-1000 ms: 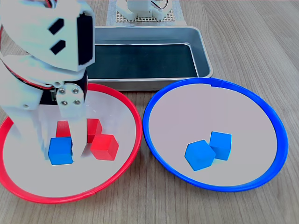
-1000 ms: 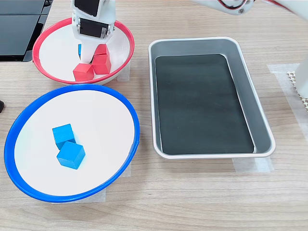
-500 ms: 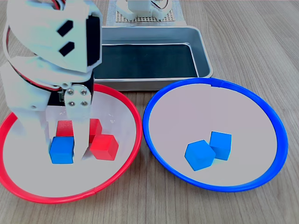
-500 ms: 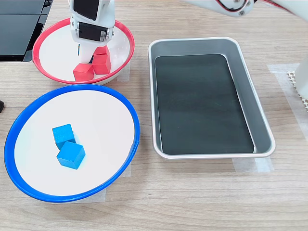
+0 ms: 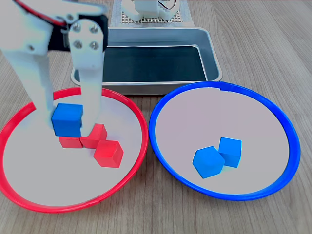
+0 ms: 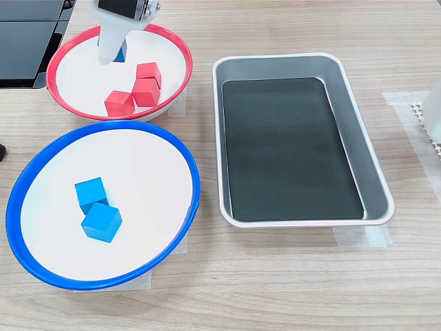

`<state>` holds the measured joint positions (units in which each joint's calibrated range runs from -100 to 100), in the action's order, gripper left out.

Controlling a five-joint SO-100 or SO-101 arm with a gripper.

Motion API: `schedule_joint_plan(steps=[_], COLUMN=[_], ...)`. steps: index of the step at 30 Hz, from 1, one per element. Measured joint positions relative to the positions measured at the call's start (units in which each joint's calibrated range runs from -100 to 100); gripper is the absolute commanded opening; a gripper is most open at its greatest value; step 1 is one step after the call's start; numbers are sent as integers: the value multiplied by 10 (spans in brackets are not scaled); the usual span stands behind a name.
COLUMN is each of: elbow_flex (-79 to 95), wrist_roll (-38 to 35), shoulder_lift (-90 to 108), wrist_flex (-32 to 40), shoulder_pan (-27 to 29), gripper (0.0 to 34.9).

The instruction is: Relocate any misplaced blocks to their matching dishes.

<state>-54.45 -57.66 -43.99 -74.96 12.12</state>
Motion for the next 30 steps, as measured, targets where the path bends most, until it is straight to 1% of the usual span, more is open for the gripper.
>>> schedule_joint_plan(steps=[3, 8, 13, 15, 17, 19, 23, 27, 30], elbow_flex=[98, 222, 368, 405, 417, 442, 456, 457, 457], wrist_roll=[20, 63, 138, 166, 178, 203, 225, 237, 239], shoulder_lift=[78, 156, 223, 234, 237, 240, 240, 234, 216], wrist_flex=[53, 91, 160, 178, 184, 194, 197, 197, 197], shoulder_pan=[-21, -62, -123, -139, -143, -159, -181, -188, -207], gripper=[3, 3, 3, 3, 3, 3, 3, 3, 3])
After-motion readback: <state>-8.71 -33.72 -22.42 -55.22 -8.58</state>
